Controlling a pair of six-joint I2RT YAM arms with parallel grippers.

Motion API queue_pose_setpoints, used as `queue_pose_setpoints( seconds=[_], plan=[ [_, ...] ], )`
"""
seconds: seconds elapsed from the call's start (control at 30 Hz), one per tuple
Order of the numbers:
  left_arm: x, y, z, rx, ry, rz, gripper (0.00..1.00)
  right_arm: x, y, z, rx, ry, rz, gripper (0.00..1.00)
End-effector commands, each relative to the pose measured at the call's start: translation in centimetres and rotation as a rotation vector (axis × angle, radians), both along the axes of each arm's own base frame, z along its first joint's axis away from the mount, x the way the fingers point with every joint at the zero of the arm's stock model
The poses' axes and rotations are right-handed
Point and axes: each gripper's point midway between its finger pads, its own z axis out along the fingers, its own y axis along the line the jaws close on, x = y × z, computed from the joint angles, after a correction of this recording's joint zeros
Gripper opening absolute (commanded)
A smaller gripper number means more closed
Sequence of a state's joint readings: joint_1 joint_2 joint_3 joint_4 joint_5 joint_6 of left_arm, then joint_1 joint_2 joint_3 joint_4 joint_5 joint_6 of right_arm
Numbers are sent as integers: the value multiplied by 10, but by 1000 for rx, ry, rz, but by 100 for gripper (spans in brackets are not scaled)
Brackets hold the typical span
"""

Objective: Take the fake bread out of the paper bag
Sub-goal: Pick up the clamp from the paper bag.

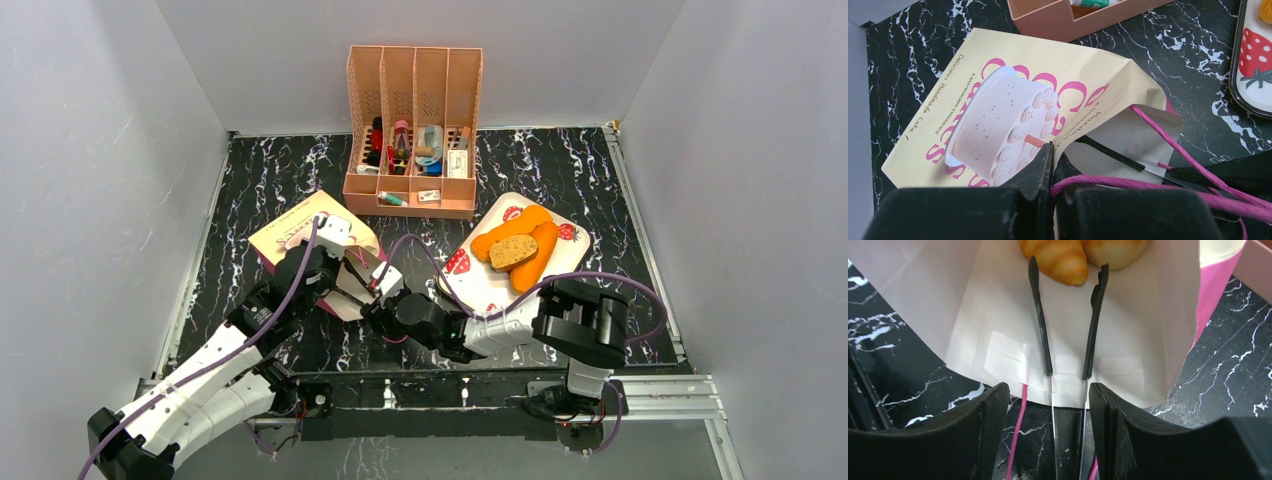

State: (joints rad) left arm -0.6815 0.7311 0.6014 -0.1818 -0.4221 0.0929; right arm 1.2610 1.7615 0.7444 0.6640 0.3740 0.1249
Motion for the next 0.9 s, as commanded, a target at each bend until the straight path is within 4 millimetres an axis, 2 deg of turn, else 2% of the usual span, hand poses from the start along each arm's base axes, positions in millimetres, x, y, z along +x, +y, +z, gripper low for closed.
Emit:
queue_pose_setpoints(
  seconds=[0.0,0.13,0.17,0.27,0.57,0.87],
  plan=[
    [0,1,2,-14,-10,2,0,1,9,40,115,-36,21,59],
    [0,0,3,-17,-10,1,0,6,13,37,105,-42,8,60],
    [0,0,3,-18,-9,-1,0,7,15,21,74,-30,11,60],
    [-1,-1,3,-21,-6,-3,0,14,20,7,57,-22,2,60],
    [-1,-2,0,-23,-4,-10,0,39,26,-13,62,6,-16,59],
    [-1,-2,1,-28,-6,-9,0,35,36,-36,36,45,34,56]
  ],
)
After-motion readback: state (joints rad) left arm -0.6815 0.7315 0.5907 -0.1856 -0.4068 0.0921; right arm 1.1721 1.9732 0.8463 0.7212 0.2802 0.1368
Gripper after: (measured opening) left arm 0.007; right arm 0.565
